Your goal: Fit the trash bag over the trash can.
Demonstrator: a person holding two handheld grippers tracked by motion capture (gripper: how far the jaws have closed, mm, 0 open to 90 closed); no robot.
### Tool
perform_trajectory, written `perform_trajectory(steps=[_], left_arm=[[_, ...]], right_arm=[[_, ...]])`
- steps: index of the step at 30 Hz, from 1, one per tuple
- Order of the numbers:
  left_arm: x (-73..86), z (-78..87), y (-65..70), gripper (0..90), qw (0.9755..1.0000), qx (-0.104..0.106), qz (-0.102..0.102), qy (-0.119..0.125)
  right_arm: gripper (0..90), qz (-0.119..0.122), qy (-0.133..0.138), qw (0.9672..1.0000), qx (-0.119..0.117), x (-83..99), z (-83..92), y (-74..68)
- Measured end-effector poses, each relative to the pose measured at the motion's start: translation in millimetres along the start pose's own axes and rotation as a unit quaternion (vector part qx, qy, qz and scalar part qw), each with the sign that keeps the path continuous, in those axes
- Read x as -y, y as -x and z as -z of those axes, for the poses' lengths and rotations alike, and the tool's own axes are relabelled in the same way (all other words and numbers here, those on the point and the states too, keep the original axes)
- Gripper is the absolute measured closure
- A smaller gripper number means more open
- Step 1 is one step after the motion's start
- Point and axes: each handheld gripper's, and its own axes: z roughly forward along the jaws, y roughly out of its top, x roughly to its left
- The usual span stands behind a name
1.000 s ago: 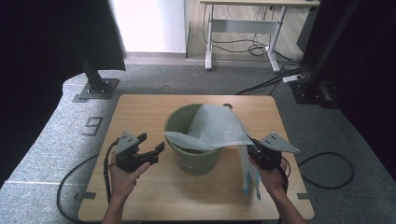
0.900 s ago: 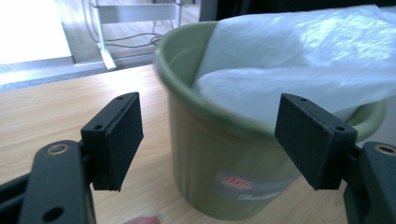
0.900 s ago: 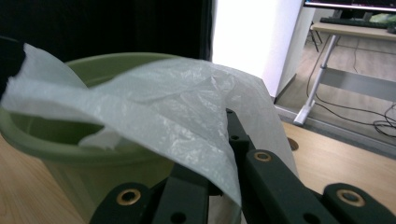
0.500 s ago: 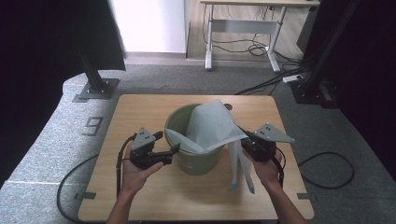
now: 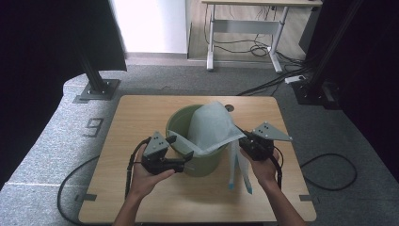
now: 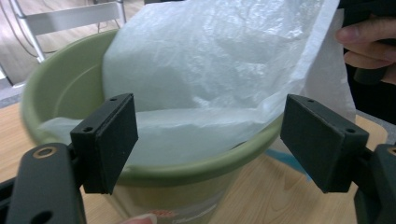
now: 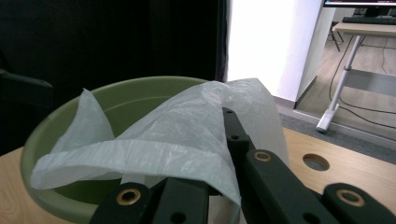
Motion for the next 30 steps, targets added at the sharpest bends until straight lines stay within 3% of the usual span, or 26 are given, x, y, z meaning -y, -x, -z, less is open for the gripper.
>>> perform_trajectory(steps=[6, 9, 17, 25, 30], left_arm=[[-1.1, -4.9, 6.3, 17.6, 0.9999, 0.01, -0.009, -0.002], [0.9, -6.4, 6.1, 16.7, 0.9999, 0.01, -0.004, -0.001], [0.0, -16.7, 9.9, 16.6, 0.9998, -0.019, 0.008, 0.001], [-8.5, -29.5, 18.0, 17.0, 0.9995, -0.029, 0.007, -0.004], [-10.4, -35.4, 19.8, 29.5, 0.9984, -0.054, 0.012, -0.011]], right_arm=[[88.4, 0.011, -0.001, 0.9998, -0.018, 0.4, -1.4, -12.1], [88.4, 0.016, -0.005, 0.9995, -0.026, 0.8, -2.6, -16.6], [88.3, 0.014, -0.008, 0.9993, -0.034, 2.7, -6.0, -20.7], [88.3, 0.009, -0.004, 0.9996, -0.025, -5.1, -8.9, -18.2], [88.3, 0.004, -0.003, 0.9996, -0.027, -3.6, -7.7, -17.3]])
